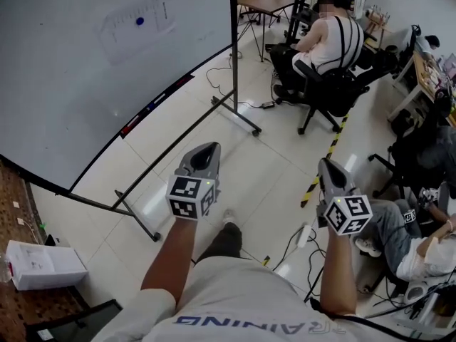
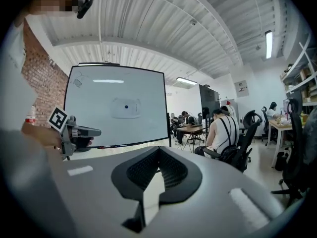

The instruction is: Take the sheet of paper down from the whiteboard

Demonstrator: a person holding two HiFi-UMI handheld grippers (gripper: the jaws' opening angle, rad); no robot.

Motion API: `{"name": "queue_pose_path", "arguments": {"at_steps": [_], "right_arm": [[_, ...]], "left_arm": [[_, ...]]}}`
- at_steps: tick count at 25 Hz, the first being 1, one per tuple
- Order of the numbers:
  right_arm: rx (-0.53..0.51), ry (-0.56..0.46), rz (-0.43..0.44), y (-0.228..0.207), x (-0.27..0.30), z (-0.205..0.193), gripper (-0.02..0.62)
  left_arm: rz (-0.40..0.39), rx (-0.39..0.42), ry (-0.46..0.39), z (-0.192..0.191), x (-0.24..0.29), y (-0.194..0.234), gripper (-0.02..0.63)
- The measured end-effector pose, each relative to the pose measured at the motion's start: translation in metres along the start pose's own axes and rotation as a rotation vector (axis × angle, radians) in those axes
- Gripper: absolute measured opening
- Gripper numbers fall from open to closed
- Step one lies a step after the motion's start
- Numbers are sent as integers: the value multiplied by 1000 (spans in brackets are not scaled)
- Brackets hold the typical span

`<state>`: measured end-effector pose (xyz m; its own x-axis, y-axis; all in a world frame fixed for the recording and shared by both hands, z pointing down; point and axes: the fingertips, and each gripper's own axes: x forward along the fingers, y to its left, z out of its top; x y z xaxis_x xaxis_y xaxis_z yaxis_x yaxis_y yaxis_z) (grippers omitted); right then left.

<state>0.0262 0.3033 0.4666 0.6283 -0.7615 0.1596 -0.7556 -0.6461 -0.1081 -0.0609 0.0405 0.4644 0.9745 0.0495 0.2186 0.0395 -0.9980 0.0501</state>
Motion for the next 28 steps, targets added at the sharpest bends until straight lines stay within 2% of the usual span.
{"name": "queue_pose_path", "arguments": {"at_steps": [9, 16, 22, 28], "right_arm": [[-27, 34, 44, -14, 163, 39, 6], [-42, 32, 113, -5, 254, 62, 6], [-66, 17, 226, 8, 327, 85, 6], [-57, 8, 406, 22, 422, 98, 6]], "left_arm": [[24, -26, 1, 34, 114, 109, 5], [89, -28, -28, 65, 147, 178, 5], [206, -57, -44, 74, 149, 232, 5], [382, -64, -43, 82, 157, 283, 5]]}}
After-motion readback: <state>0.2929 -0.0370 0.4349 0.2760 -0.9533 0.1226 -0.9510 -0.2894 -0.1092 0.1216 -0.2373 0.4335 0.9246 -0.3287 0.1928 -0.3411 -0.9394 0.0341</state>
